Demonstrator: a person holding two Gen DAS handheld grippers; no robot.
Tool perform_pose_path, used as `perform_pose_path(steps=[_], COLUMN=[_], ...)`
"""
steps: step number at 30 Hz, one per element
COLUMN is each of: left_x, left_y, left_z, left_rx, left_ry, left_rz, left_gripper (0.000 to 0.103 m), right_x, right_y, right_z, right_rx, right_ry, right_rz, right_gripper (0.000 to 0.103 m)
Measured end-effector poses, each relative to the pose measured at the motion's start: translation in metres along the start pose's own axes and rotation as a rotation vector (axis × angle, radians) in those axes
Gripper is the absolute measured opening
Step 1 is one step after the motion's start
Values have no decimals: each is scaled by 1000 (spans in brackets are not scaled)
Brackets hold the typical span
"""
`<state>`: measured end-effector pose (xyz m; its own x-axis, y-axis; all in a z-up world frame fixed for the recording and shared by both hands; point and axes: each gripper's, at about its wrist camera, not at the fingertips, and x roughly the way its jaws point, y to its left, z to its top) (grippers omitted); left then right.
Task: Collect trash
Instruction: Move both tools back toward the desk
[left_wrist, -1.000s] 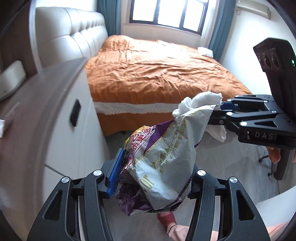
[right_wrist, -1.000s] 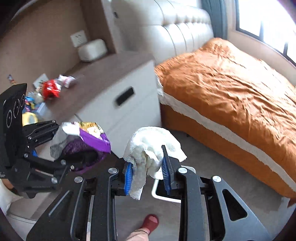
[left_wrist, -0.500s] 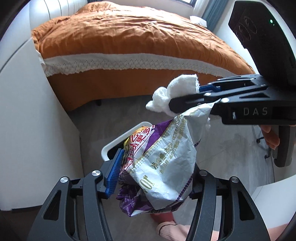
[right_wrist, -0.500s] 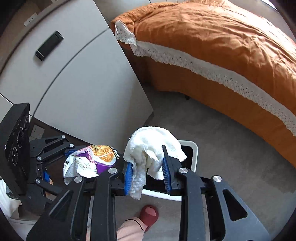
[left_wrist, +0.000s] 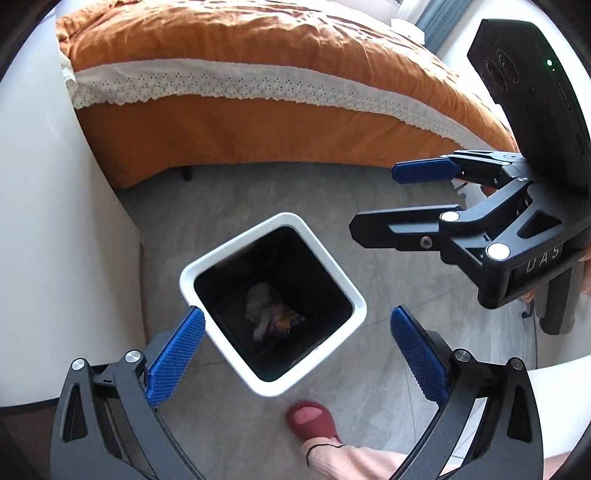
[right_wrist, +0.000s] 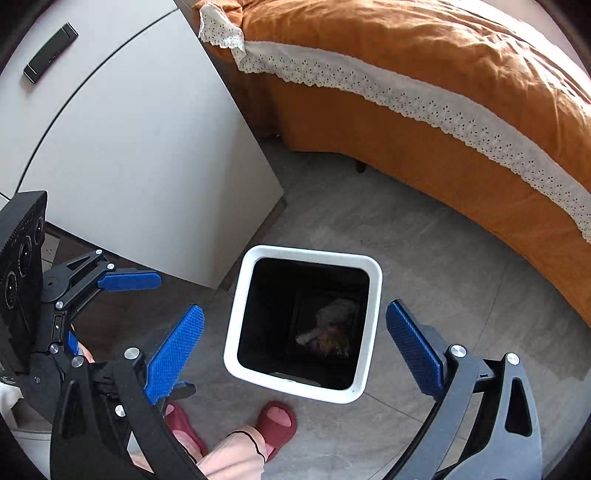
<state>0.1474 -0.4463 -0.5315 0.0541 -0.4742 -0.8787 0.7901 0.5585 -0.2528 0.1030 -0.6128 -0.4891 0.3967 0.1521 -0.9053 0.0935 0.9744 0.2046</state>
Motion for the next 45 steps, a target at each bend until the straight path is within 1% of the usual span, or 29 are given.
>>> perform_pose_path(steps=[3,7,16,23,28,31,34,38,42,45], left_x=[-16,-48,-155,-242,-292,-325,-355,-394,-424,-446], left_y=[-4,-12,-28,-41,-39,-31,-22,-6,10,22], left_z=[5,16,37,41,33,24,12,-12,-34,-50], left_rx=[-13,-22,-76,-120,-155,-202,-246,-310,-359,-388], left_ry=[-7,-38,-165,-258,-310,-349,-386,-426,-450,-467], left_rz=[13,31,83,161,236,310,383,498,546,600], left_gripper=[98,98,98,98,98,98,98,98,98,98], right_x=[-19,-54,-145,-209,-238,-251,-260,-270,-276,-277], right_y=[3,15,56,96,128,153,187,234,278,311], right_z=[6,13,31,44,56,65,77,88,97,101], right_rx=[12,-1,-45,-104,-169,-218,-286,-377,-460,-538], right_ry=[-15,-53,-153,-230,-275,-299,-317,-346,-366,-378], right_rz=[1,-7,19,60,105,143,175,213,238,271], right_gripper=[98,98,98,98,98,98,98,98,98,98])
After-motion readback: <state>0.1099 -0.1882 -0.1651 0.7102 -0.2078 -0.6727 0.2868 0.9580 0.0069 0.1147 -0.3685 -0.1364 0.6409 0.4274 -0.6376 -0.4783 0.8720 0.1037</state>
